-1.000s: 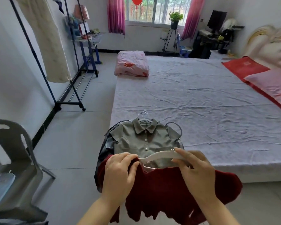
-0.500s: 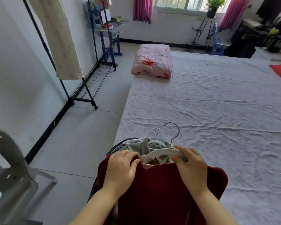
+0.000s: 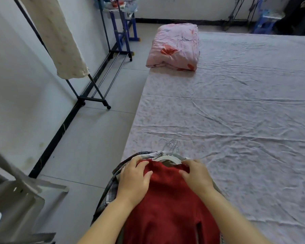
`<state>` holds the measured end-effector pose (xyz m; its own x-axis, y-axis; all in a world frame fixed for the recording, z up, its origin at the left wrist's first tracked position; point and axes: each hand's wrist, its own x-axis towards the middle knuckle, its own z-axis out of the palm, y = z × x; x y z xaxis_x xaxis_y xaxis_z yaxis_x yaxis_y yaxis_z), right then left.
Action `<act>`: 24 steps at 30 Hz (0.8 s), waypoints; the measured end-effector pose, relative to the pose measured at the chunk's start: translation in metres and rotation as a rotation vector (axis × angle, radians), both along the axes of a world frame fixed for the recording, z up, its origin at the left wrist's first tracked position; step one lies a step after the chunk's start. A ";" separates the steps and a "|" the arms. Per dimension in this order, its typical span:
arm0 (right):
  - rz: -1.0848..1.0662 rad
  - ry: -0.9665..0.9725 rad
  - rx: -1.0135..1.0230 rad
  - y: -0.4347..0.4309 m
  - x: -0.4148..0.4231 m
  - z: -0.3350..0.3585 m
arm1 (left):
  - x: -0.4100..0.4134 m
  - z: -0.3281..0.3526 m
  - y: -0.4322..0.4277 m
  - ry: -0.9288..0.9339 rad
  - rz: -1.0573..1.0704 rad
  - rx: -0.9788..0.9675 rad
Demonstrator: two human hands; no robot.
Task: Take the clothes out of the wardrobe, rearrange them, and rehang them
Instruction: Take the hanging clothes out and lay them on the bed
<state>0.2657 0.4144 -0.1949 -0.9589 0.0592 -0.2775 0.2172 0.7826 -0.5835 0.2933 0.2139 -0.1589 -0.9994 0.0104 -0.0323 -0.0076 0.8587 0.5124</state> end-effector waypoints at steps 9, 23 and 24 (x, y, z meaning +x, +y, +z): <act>-0.164 -0.065 0.080 0.028 0.057 0.016 | -0.019 0.013 0.022 0.019 -0.250 -0.044; -0.871 -0.131 0.248 -0.017 0.319 0.086 | 0.086 0.057 0.079 0.126 -1.284 -0.309; -0.938 -0.142 0.258 -0.027 0.347 0.091 | 0.105 0.060 0.085 0.136 -1.357 -0.310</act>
<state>0.6126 0.3873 -0.1042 -0.4503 0.8547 -0.2581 0.8707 0.3564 -0.3390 0.3987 0.2991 -0.0987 -0.2110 0.9706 -0.1156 0.9443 0.2330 0.2323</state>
